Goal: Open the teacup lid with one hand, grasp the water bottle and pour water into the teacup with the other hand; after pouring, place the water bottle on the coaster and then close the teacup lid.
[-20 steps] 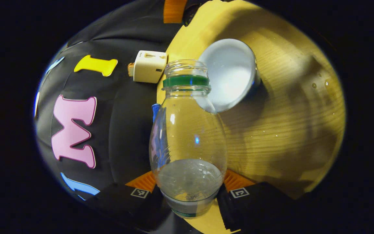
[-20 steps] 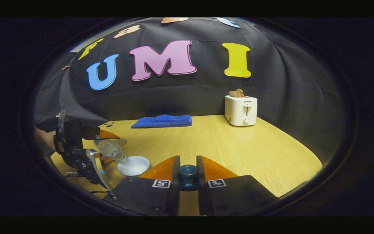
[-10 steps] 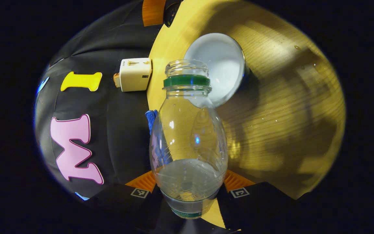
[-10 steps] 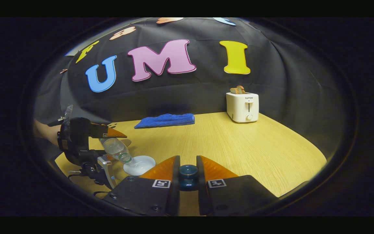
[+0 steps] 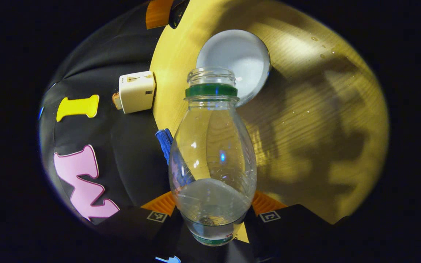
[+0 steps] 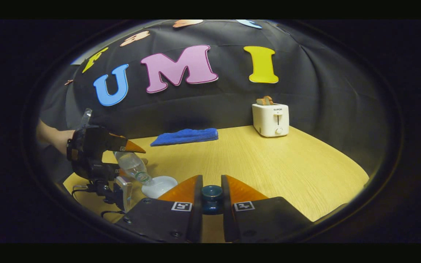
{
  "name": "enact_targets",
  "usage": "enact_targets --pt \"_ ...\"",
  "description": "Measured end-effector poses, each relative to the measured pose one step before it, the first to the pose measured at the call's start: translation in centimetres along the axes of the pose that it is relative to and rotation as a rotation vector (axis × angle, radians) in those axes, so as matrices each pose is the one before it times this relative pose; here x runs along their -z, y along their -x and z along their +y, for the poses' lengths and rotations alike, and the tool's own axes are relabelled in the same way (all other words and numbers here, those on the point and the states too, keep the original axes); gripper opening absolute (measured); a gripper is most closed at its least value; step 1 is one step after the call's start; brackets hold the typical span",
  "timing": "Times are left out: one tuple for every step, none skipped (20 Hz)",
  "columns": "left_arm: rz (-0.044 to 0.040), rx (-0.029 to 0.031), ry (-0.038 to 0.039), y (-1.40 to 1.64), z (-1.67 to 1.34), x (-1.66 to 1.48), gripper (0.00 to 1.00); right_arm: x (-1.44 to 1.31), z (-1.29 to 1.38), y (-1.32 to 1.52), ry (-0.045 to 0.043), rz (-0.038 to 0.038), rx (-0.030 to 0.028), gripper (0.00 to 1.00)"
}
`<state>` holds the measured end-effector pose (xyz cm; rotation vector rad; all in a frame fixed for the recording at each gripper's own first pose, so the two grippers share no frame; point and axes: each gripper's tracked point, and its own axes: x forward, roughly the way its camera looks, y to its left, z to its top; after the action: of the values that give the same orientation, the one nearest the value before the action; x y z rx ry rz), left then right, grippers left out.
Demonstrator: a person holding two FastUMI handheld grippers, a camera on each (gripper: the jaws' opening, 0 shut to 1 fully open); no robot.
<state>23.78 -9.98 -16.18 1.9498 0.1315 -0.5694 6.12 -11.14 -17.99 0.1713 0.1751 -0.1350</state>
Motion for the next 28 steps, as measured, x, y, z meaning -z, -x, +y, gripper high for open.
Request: enact_targets --pt "-0.00154 0.0102 -0.01708 -0.06 0.212 0.056 0.76 0.089 0.079 0.035 -0.00627 0.00239 0.00171 0.27" --pt "0.00097 0.0092 -0.01705 -0.126 0.012 0.04 0.76 -0.032 0.072 0.087 -0.00574 -0.00033 0.00127 0.27" --pt "0.00088 0.00433 -0.01863 -0.161 0.201 0.141 0.76 0.098 0.023 0.124 -0.00131 0.00096 0.0006 0.27" --pt "0.00123 0.00648 -0.01538 -0.209 0.06 -0.04 0.76 0.093 -0.039 0.077 0.00053 0.002 0.00081 0.27" --pt "0.00151 0.0046 -0.01406 -0.202 0.301 0.273 0.76 0.114 0.053 0.066 0.00002 0.00263 -0.00043 0.27" --pt "0.00245 0.00177 -0.01292 0.008 0.032 0.061 0.76 0.012 -0.04 0.046 -0.00146 0.00229 -0.00036 0.27" --pt "0.00093 0.00272 -0.01433 0.272 0.138 0.013 0.76 0.058 0.012 0.044 -0.00145 0.00301 0.00046 0.27" --pt "0.00177 0.00374 -0.01269 0.1 0.183 0.002 0.76 0.097 -0.062 -0.074 -0.0014 0.00485 0.00346 0.27" --pt "0.00175 -0.00087 -0.01285 -0.094 0.053 -0.081 0.76 0.07 -0.076 0.087 -0.00378 0.00187 0.00375 0.27" --pt "0.00229 0.00069 -0.01605 0.112 0.327 0.049 0.76 -0.081 0.088 0.015 -0.00497 0.0019 -0.00332 0.22" --pt "-0.0031 -0.00018 -0.01505 -0.007 0.228 -0.075 0.76 0.049 0.016 -0.022 -0.00123 0.00049 0.00045 0.27" --pt "0.00041 0.00205 -0.01516 0.076 0.08 0.001 0.76 -0.057 0.048 0.042 0.00089 -0.00059 -0.00063 0.22" --pt "-0.00156 -0.00309 -0.01384 0.117 0.313 -0.027 0.76 -0.018 0.0 0.234 0.00158 -0.00232 0.00056 0.27" --pt "-0.00002 -0.00191 -0.00761 0.055 0.19 -0.096 0.76 -0.121 0.027 0.052 0.00036 -0.00357 0.00111 0.22" --pt "-0.00108 -0.0013 -0.00516 0.117 0.167 0.04 0.76 -0.054 -0.002 0.099 -0.00091 -0.001 0.00002 0.27" --pt "-0.00011 -0.00361 -0.00991 0.143 0.296 -0.023 0.76 -0.073 0.003 0.11 -0.00206 -0.0009 -0.00034 0.27" --pt "-0.00027 -0.00556 -0.01028 0.253 0.203 -0.017 0.76 0.014 0.014 0.043 -0.00133 -0.00055 0.00021 0.27" --pt "0.00139 -0.00128 -0.00625 0.072 0.231 0.153 0.76 -0.076 -0.027 0.116 -0.00105 -0.002 0.00026 0.27" --pt "0.00173 0.00178 -0.00368 0.095 0.073 0.132 0.76 0.037 -0.08 0.059 -0.00007 0.00063 0.00093 0.27" --pt "0.00493 -0.00059 -0.00274 0.176 0.139 0.242 0.76 0.026 -0.068 0.041 -0.0016 0.00083 0.00075 0.27" --pt "0.0028 -0.00274 -0.00508 0.149 0.099 0.146 0.76 0.01 -0.066 0.085 -0.00289 -0.00038 0.00152 0.27" --pt "0.00374 -0.00089 -0.006 0.135 0.126 0.213 0.76 -0.133 -0.032 0.009 -0.00256 -0.00142 0.00135 0.27" --pt "0.00254 -0.00259 -0.00699 0.141 0.079 0.076 0.76 0.011 -0.076 0.081 -0.00137 -0.00107 0.00201 0.27" --pt "0.00254 -0.00125 -0.00464 0.053 0.216 0.219 0.76 -0.076 -0.132 0.003 -0.00083 -0.00112 0.00233 0.27" --pt "0.00572 0.00141 -0.00523 0.107 -0.01 0.083 0.76 -0.011 -0.019 0.0 -0.00203 -0.00155 0.00245 0.27" --pt "0.00435 -0.00144 -0.00729 0.127 0.177 0.217 0.76 -0.115 -0.025 0.014 -0.00295 -0.00174 0.00109 0.27" --pt "0.00038 0.00027 -0.00664 0.06 0.005 -0.011 0.76 -0.07 -0.006 0.087 -0.00194 -0.00223 0.00102 0.27" --pt "0.00113 -0.0027 -0.00825 0.124 0.199 0.13 0.76 -0.142 -0.01 -0.053 -0.00052 -0.00232 0.00051 0.27"
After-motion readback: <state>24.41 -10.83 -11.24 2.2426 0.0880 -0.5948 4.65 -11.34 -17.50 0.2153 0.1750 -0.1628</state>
